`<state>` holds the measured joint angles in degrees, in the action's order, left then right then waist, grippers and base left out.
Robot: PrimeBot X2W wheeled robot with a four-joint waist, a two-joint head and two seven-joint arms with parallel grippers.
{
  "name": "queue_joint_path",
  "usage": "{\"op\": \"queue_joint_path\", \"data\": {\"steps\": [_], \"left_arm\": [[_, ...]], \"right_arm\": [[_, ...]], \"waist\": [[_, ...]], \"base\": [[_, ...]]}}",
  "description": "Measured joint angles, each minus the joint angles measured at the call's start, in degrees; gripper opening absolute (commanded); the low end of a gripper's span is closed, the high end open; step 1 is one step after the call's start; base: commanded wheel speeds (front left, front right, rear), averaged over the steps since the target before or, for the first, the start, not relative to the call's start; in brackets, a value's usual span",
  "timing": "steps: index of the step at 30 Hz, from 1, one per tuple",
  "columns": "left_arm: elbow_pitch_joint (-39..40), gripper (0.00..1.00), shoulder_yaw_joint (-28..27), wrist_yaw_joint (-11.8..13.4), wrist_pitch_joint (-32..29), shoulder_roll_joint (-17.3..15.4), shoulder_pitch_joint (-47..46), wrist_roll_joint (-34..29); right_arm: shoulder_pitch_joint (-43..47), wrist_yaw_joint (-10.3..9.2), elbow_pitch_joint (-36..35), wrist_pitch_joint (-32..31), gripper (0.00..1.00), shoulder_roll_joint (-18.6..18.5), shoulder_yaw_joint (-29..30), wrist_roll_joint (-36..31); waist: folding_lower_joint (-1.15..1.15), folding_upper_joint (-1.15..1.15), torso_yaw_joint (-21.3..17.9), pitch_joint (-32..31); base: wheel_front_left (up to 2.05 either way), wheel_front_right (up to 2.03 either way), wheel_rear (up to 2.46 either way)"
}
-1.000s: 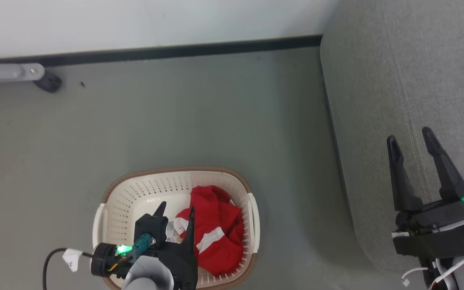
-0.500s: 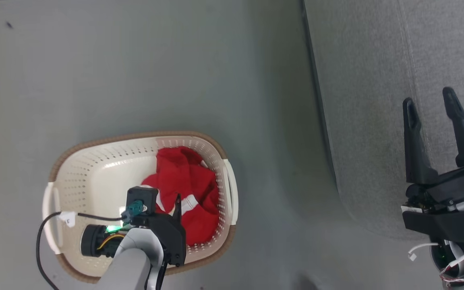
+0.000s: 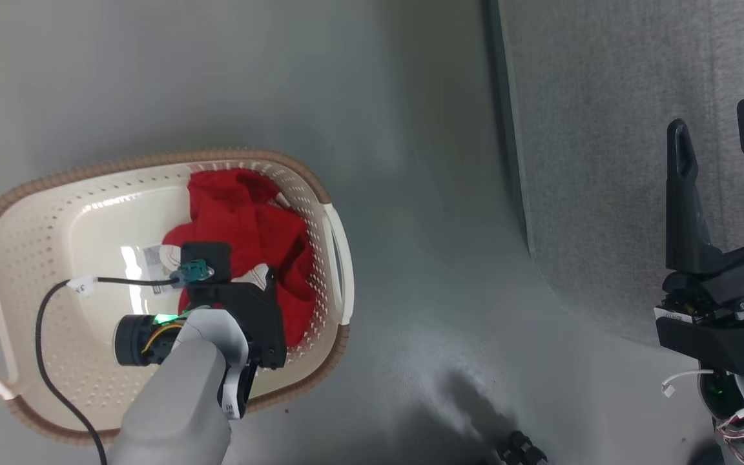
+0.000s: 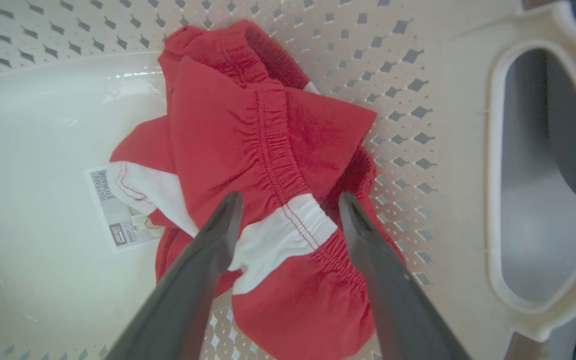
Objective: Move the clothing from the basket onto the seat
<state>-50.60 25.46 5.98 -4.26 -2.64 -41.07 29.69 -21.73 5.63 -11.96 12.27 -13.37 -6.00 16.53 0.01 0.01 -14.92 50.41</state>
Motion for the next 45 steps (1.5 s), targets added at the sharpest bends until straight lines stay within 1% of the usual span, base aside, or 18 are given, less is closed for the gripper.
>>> {"op": "queue_joint_path", "data": {"steps": [4, 10, 19, 20, 21, 22, 31, 33, 38, 45], "left_arm": [[-2.07, 1.00, 0.43, 0.00, -0.30, -0.04, -1.67, 2.37], [-5.25, 1.00, 1.43, 0.00, -0.51, -0.03, -2.44, 3.07], [-9.11, 1.00, 2.75, 0.07, -0.42, 0.00, -4.16, 5.10], [-9.45, 0.82, 2.88, 0.07, -0.41, -0.01, -4.50, 5.25], [-9.66, 0.43, 3.01, 0.07, -0.40, -0.03, -4.69, 5.34], [-9.88, 0.00, 3.20, 0.07, -0.19, -0.02, -4.76, 5.39], [-12.39, 0.00, 4.00, 0.14, 1.08, 0.01, -6.89, 5.89], [-13.45, 0.00, 4.23, 0.57, 2.05, 0.04, -7.15, 5.86], [-14.00, 0.00, 4.47, 0.57, 4.36, 0.05, -7.20, 5.80], [-14.08, 0.00, 6.37, 0.27, 7.60, 0.14, -7.14, 5.17]], "right_arm": [[-0.23, -0.09, -0.09, 0.26, 1.00, 0.03, 0.35, -0.01], [-0.18, -0.15, 0.15, 0.49, 1.00, 0.07, 0.49, -0.01], [-0.19, -0.15, 0.30, 0.92, 1.00, 0.14, 0.20, -0.03], [-0.21, -0.15, 0.30, 0.92, 1.00, 0.14, 0.11, -0.03], [-0.24, -0.15, 0.30, 0.93, 1.00, 0.14, 0.02, -0.03], [-0.27, -0.15, 0.30, 0.93, 1.00, 0.15, -0.04, -0.03], [-1.27, -0.14, 1.24, 1.13, 1.00, 0.22, -0.22, -0.03], [-1.29, -0.09, 2.33, 1.45, 1.00, 0.23, -0.02, -0.03], [-1.32, -0.09, 4.56, 1.51, 1.00, 0.20, 0.07, -0.03], [-1.35, 0.13, 8.46, 1.71, 1.00, -0.22, 0.18, -0.03]], "waist": [[0.00, 0.00, -0.74, 3.13], [0.00, -0.01, -1.26, 6.42], [-0.01, -0.01, -0.78, 7.61], [-0.01, -0.01, -0.73, 7.63], [-0.01, -0.01, -0.69, 7.64], [-0.01, -0.01, -0.65, 7.63], [-0.01, -0.01, -0.53, 7.05], [-0.01, -0.01, -0.42, 6.48], [-0.01, -0.02, 0.12, 4.72], [-0.01, -0.01, 1.57, 1.25]], "base": [[0.00, 0.00, 0.00], [0.00, 0.00, 0.00], [0.00, 0.00, 0.00], [0.00, 0.00, 0.00], [0.00, 0.00, 0.00], [0.00, 0.00, 0.00], [0.00, 0.00, 0.00], [0.00, 0.00, 0.00], [0.00, 0.00, 0.00], [0.00, 0.00, 0.00]]}}
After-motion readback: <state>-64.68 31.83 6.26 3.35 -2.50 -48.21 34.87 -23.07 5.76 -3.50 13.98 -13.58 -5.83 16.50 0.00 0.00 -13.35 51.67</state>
